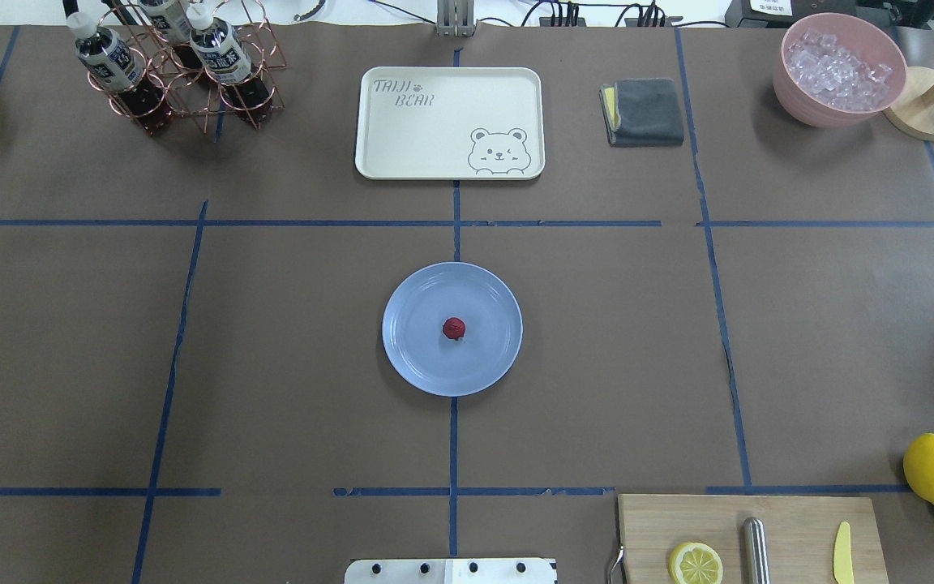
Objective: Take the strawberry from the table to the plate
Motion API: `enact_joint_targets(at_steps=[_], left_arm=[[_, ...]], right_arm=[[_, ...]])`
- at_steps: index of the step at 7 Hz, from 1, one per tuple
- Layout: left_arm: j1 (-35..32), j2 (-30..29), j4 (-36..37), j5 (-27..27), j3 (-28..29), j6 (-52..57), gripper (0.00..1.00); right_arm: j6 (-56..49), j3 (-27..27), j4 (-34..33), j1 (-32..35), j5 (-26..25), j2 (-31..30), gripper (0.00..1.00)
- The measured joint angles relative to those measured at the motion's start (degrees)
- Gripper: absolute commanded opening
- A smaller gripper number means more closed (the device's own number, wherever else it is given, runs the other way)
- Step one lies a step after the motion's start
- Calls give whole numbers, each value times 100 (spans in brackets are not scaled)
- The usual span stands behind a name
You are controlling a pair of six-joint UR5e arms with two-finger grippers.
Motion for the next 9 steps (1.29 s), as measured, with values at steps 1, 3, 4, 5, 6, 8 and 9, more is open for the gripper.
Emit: enact_joint_targets(at_steps=[1,3,4,5,6,8,9], left_arm=[[-1,13,-10,-1,-4,-1,100],[-6,21,-18,-12,-20,-9,100],[-5,24,-22,-17,-22,-7,100],[-6,25,-24,-22,-41,-10,100],[-7,26,-25,-26,-69,-9,100],[-8,52,-27,-33,-177,-6,100],[-4,129,-46,-34,-264,0,100]], right_arm=[[0,0,1,-13,-17,0,100],[0,-1,1,-84,-44,1,100],[2,-4,1,-150,-52,8,100],[6,-7,1,-190,-50,11,100],[8,-7,1,-206,-45,10,100],[9,-8,1,-211,-39,9,100],[9,-7,1,-209,-38,9,100]])
